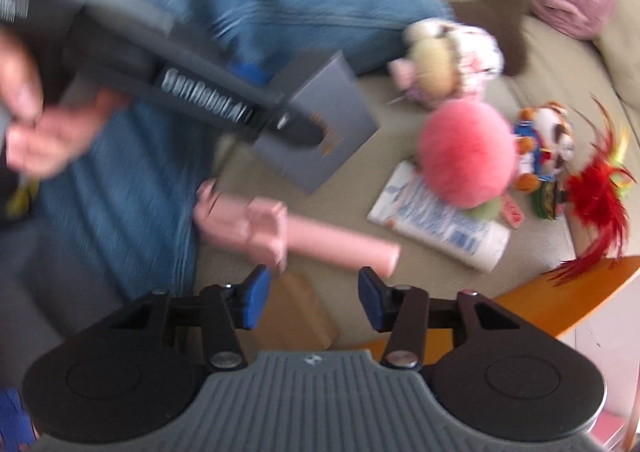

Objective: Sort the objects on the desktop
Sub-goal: 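Grasp the small wooden block with the right tool while the left tool holds the black box, then lower the black box and wooden block into the shoebox with both tools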

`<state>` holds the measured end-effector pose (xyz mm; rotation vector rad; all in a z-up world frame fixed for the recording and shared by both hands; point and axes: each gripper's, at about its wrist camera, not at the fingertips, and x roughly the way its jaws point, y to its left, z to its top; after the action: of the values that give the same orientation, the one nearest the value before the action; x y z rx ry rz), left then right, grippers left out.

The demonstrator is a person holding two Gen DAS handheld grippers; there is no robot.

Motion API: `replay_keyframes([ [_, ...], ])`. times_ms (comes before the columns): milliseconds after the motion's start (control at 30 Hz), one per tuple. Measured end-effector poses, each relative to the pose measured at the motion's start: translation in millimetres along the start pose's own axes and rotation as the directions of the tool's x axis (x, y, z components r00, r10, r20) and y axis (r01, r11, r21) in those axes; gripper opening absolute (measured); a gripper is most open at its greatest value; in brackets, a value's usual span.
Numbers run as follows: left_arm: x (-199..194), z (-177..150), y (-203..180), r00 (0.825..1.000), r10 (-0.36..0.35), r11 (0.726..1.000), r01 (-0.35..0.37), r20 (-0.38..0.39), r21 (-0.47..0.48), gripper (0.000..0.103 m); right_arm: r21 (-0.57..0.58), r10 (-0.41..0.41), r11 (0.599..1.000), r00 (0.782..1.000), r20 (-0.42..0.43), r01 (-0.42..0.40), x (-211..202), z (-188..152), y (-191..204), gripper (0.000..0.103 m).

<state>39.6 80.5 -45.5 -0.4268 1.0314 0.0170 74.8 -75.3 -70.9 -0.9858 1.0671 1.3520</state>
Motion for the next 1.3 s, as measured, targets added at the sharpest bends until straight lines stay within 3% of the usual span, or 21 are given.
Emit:
replay_keyframes([
  [200,-13.6,-9.6,-1.6,1.000,0.001,1.000,-0.001,0.024,0.011,0.039,-0.087,-0.037,0.996,0.992,-0.119,0.026,31.6,-3.1,21.1,0.055],
  [533,-22.7,-22.5,-7.1,0.999,-0.005,1.000,0.004,0.037,0.023,0.039,-0.116,-0.112,0.989,0.982,-0.153,0.095,51.1,-9.0,30.7,0.057],
  [733,-34.5,-24.1,-14.4,0.998,-0.001,0.999,-0.002,0.064,0.047,0.039,-0.027,-0.135,0.991,0.988,-0.070,0.134,38.3,-16.3,26.2,0.053],
  [900,-49.5,-17.8,-24.7,0.995,0.000,0.997,-0.007,0.098,0.071,0.039,0.081,-0.152,0.986,0.985,0.077,0.146,-6.9,-21.4,18.6,0.052],
  [1000,-63.2,-9.7,-35.3,0.992,-0.012,0.995,-0.001,0.126,0.101,0.039,0.160,-0.182,0.975,0.968,0.175,0.154,-44.4,-29.0,10.7,0.052],
  [1133,-82.9,6.8,-61.0,0.982,-0.059,0.985,0.028,0.181,0.170,0.039,0.277,-0.258,0.944,0.922,0.289,0.177,-95.3,-48.2,-0.8,0.052],
  [1200,-90.5,15.1,-80.7,0.975,-0.114,0.972,0.070,0.192,0.223,0.039,0.353,-0.312,0.916,0.892,0.327,0.191,-119.4,-62.1,-9.2,0.052],
  [1300,-89.9,25.2,-114.8,0.964,-0.206,0.941,0.149,0.166,0.304,0.039,0.469,-0.403,0.854,0.857,0.320,0.226,-139.3,-88.9,-18.3,0.052],
])
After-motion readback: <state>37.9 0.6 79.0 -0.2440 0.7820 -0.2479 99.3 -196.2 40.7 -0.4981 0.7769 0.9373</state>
